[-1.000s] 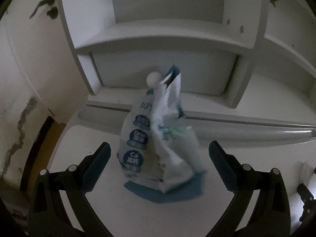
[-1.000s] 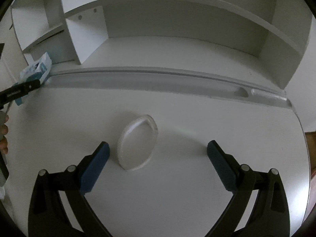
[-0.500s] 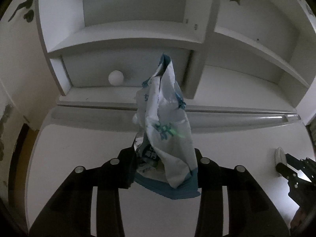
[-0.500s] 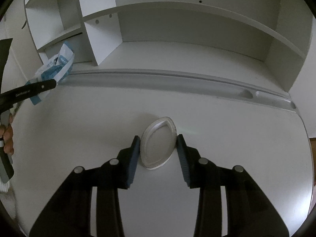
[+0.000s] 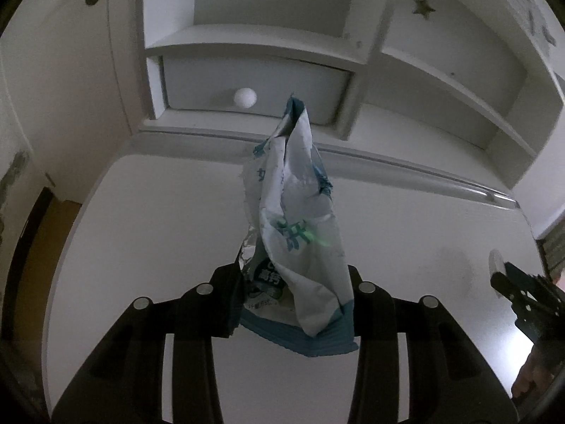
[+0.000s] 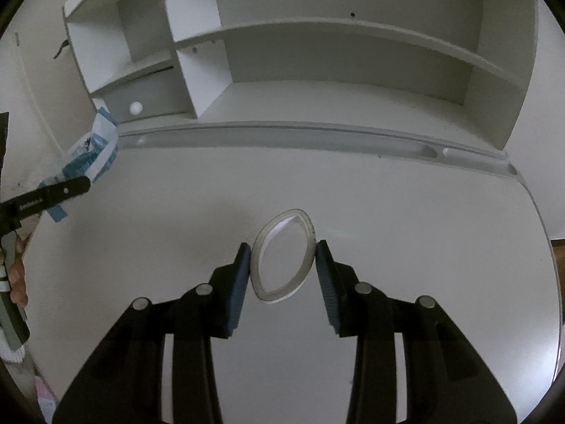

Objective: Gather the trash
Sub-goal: 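Carry the wrapper and white ring over the bin and release both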

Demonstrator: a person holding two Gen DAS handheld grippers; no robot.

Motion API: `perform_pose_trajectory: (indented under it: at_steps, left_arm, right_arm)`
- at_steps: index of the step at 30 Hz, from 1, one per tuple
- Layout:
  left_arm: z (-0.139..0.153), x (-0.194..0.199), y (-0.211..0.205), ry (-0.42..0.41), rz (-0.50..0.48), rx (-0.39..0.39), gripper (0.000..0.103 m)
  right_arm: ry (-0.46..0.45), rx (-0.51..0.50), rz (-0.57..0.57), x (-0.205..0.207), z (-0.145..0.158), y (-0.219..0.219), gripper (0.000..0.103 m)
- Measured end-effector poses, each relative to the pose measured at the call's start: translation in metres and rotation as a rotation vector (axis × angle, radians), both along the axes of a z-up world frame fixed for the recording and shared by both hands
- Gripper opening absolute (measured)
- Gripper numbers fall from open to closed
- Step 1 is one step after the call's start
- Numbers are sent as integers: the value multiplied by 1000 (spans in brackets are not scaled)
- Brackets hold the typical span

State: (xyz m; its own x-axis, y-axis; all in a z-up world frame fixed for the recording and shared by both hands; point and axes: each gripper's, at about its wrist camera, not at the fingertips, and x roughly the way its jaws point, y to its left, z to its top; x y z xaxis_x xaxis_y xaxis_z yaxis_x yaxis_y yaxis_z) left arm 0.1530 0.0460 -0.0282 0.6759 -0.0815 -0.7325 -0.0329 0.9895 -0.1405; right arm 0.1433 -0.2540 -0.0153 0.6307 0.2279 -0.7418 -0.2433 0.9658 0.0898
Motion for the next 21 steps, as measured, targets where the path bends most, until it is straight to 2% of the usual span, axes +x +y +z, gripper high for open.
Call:
perform_pose_trajectory:
  at_steps: [4, 10, 14, 17, 21]
  left_arm:
    - [17, -20, -46, -18, -88, 14, 38]
    - [32, -44, -132, -52, -265, 40, 39]
    - [34, -72, -199, -62, -400, 38, 39]
    - [32, -101, -265, -60, -526, 50, 39]
    - [31, -153, -361, -65, -732, 75, 39]
  right_arm:
    - [-40, 8, -15, -22, 17, -13, 38]
    - [-93, 12, -101, -67, 38, -68, 38]
    - [-114, 22, -211, -111, 42, -131, 38]
    - [-122, 26, -305, -145, 40, -180, 38]
    - [-142, -9, -488, -210, 37, -265, 38]
